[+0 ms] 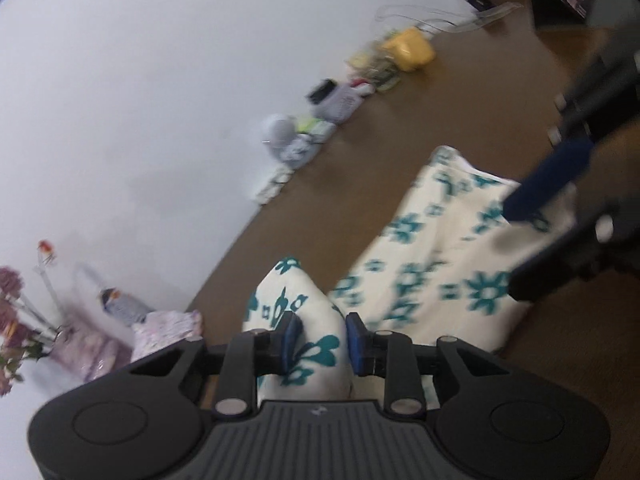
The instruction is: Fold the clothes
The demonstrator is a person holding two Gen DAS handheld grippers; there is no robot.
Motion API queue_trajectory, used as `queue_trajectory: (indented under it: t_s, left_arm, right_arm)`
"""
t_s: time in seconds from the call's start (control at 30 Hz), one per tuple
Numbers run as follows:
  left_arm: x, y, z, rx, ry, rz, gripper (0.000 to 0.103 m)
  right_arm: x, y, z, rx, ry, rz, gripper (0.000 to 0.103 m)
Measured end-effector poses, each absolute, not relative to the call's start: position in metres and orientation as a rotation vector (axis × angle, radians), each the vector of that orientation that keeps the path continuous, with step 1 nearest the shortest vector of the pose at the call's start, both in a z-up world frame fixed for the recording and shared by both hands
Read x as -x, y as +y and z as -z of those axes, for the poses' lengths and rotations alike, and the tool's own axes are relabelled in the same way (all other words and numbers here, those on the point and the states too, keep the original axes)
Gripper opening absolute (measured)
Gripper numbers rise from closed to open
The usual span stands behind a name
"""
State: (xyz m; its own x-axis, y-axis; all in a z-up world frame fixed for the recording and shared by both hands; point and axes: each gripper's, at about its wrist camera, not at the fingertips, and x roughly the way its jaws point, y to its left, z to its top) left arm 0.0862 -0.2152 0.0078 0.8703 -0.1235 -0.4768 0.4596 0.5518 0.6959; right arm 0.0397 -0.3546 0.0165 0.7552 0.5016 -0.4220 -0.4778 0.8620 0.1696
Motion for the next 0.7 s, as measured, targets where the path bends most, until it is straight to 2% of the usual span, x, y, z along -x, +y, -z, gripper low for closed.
queue_trajectory:
  t_s: [0.23, 0.33, 0.47, 0.53, 0.63, 0.7]
  left_arm:
    - [-0.083, -0.227, 0.01, -0.945, 0.398, 0.367, 0.022]
    - [-0.084, -0.224, 0.008, -0.901, 0.406, 0.395, 0.026]
    - [-0.075, -0.206, -0.016, -0.725, 0.437, 0.52, 0.043]
    - [-0.07, -0.186, -0.036, -0.61, 0.44, 0.557, 0.043]
    - [-0.071, -0.151, -0.06, -0.485, 0.437, 0.542, 0.055]
    - [-0.078, -0.135, -0.061, -0.463, 0.458, 0.499, 0.055]
  right_arm:
    - [-0.033, -0.379, -0.009, -0.085, 0.491, -0.505, 0.042]
    - [-0.035, -0.379, -0.006, -0.092, 0.496, -0.502, 0.042]
    - [-0.036, -0.377, -0.005, -0.094, 0.504, -0.493, 0.042]
    - [-0.036, -0.376, -0.006, -0.095, 0.504, -0.485, 0.042]
    - [-0.034, -0.375, -0.007, -0.098, 0.504, -0.47, 0.042]
    - [-0.037, -0.37, -0.008, -0.099, 0.506, -0.473, 0.042]
